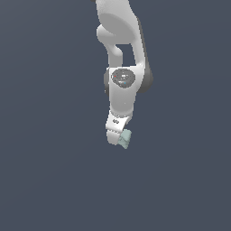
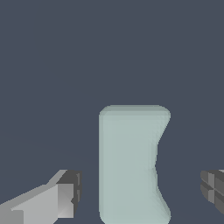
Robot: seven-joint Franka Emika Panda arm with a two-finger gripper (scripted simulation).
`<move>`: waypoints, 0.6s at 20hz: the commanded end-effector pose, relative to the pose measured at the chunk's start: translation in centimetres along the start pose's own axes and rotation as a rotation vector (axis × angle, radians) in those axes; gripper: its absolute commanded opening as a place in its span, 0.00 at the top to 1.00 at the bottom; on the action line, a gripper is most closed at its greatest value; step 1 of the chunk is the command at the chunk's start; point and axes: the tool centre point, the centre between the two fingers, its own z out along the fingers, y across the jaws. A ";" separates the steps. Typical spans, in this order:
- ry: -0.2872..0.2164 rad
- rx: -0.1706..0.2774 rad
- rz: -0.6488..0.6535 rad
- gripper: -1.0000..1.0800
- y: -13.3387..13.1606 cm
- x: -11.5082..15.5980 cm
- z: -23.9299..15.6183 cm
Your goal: Pick up the object and move it to a goal position.
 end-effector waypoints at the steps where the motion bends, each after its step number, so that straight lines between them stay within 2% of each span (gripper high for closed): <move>1: 0.000 0.001 -0.001 0.04 -0.1 0.0 0.7; 7: 0.000 0.001 -0.004 0.04 -0.2 0.0 3.7; 12: 0.000 0.001 -0.005 0.04 -0.1 0.0 4.7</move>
